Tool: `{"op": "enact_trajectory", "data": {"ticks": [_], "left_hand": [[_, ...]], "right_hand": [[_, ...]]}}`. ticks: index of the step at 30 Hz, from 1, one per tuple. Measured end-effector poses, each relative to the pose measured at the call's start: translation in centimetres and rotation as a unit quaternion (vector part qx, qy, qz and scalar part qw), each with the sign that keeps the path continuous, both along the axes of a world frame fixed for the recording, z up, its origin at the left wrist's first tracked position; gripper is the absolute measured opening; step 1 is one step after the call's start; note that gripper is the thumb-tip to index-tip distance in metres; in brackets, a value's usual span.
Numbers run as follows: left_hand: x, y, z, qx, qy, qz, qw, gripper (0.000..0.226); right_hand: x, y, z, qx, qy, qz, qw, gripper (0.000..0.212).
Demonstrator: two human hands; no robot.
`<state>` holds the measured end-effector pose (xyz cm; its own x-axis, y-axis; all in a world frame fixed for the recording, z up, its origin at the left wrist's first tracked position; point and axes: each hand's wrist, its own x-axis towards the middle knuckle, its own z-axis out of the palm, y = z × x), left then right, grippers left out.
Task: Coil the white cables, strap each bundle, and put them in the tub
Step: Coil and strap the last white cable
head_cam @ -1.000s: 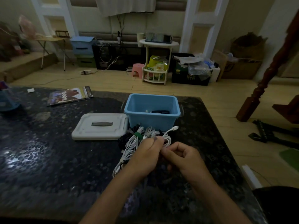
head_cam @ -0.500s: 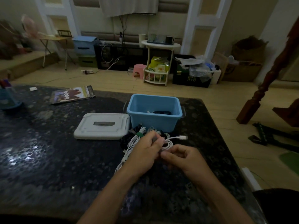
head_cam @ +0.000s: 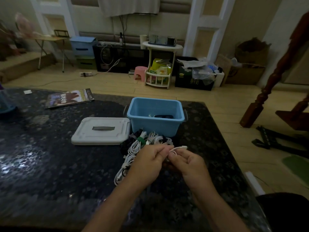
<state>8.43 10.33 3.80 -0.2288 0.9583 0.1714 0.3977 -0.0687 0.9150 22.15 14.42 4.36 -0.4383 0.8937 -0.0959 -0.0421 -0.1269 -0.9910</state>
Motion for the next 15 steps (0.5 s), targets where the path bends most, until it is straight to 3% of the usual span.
{"op": "enact_trajectory", "data": {"ticks": [3,7,15], "left_hand": [[0.02,-0.1,-0.08,0.001,0.0,0.018,1.0,0.032],[-0.18,-0.23,-0.22,-0.024,-0.09,0.046,0.995,0.017],[0.03,-0.32,0.33,-0.021,-0.13,0.063,0.989,0.015]], "right_hand": [[-0.04,0.02,0.09,-0.005,0.01,-0.013,1.0,0.015],[-0.21,-0.23,0.12,-0.009,0.015,-0.017,1.0,0.013],[-0.57,-0.09,-0.11,-0.045,0.072,0.011,0.996,0.022]]}}
